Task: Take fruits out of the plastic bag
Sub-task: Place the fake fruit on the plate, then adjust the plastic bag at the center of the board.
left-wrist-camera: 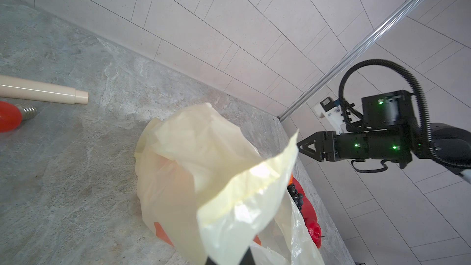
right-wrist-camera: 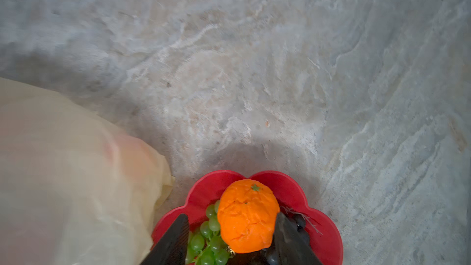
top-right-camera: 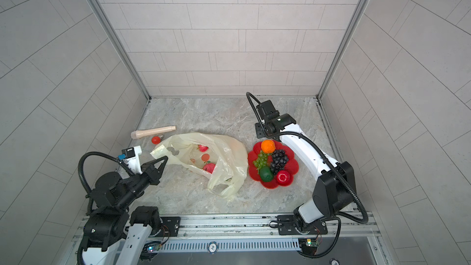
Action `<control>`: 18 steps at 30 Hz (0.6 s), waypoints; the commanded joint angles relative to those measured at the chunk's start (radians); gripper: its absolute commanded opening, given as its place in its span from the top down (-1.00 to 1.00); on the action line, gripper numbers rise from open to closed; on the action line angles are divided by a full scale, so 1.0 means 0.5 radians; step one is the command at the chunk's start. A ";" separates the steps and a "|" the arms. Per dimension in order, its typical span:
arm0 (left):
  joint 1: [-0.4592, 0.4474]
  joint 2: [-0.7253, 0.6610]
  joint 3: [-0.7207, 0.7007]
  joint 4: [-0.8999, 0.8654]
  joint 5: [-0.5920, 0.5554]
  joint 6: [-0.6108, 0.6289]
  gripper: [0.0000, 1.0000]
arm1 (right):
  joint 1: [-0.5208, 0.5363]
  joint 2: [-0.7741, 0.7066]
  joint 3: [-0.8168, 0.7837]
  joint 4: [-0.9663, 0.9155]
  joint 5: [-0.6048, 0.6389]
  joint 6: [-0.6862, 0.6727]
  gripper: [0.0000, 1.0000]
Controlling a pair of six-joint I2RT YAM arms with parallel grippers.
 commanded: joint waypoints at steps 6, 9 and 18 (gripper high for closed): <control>0.005 -0.012 -0.027 0.110 0.177 -0.121 0.95 | 0.777 -0.128 0.281 0.146 -0.109 -0.122 0.00; 0.002 0.021 0.012 0.079 0.262 -0.134 0.95 | 1.020 -0.057 0.398 0.239 -0.200 -0.151 0.03; 0.001 0.015 0.123 -0.278 0.290 -0.127 0.96 | 1.325 0.176 0.414 0.388 -0.198 -0.018 0.15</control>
